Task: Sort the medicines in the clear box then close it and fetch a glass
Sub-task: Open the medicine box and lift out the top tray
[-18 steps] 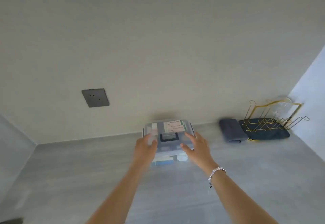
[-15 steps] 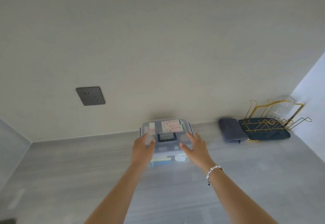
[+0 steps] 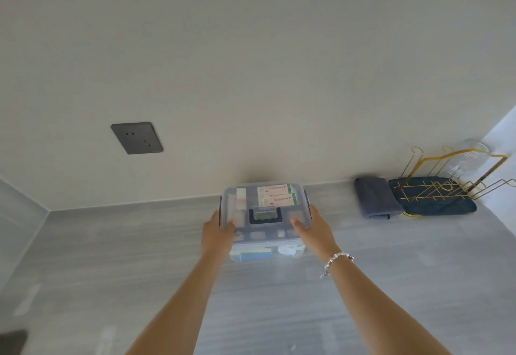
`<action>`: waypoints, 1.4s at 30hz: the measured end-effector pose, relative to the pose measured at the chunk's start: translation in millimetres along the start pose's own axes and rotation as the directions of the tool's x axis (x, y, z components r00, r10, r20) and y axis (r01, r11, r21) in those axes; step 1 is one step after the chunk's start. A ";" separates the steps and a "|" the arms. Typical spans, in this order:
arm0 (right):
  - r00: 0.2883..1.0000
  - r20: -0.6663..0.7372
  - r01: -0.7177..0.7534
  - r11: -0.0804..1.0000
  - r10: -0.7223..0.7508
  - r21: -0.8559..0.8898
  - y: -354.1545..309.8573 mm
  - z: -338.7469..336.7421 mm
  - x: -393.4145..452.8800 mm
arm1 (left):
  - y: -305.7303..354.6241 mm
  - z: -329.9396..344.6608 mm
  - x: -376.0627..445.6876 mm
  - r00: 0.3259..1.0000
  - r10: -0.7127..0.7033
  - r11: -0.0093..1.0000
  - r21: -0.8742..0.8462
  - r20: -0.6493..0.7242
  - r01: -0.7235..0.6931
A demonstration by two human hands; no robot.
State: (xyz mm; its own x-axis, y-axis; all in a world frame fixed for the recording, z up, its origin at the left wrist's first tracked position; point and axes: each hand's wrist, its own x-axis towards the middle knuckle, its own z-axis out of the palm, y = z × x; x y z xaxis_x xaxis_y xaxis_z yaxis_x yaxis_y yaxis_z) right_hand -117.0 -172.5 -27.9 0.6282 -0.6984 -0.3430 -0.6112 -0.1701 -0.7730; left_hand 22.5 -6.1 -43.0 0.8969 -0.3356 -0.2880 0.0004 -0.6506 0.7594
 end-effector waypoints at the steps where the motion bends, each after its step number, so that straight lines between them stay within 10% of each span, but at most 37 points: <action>1: 1.000 -0.016 0.002 1.000 -0.002 0.006 4.4 2.0 -4.2 | -5.9 -1.5 -2.7 1.000 -0.007 1.000 -0.004 -0.007 0.007; 32: 0.936 -0.291 -0.064 0.909 0.198 0.412 47.4 40.0 -73.0 | -69.7 -17.7 -77.3 0.942 -0.258 0.950 -0.236 -0.214 0.207; 42: 0.925 -0.346 -0.081 0.972 0.155 0.220 47.4 39.7 -69.6 | -67.4 -16.2 -79.1 0.941 -0.208 0.966 -0.208 -0.268 0.154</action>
State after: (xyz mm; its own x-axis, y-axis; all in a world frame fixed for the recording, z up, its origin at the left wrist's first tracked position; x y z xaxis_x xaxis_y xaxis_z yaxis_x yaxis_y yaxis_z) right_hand -170.7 -104.4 -61.8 0.3195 -0.9132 -0.2528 -0.5388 0.0444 -0.8413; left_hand -41.3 75.4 -62.0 0.9622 0.0022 -0.2723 0.2306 -0.5388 0.8102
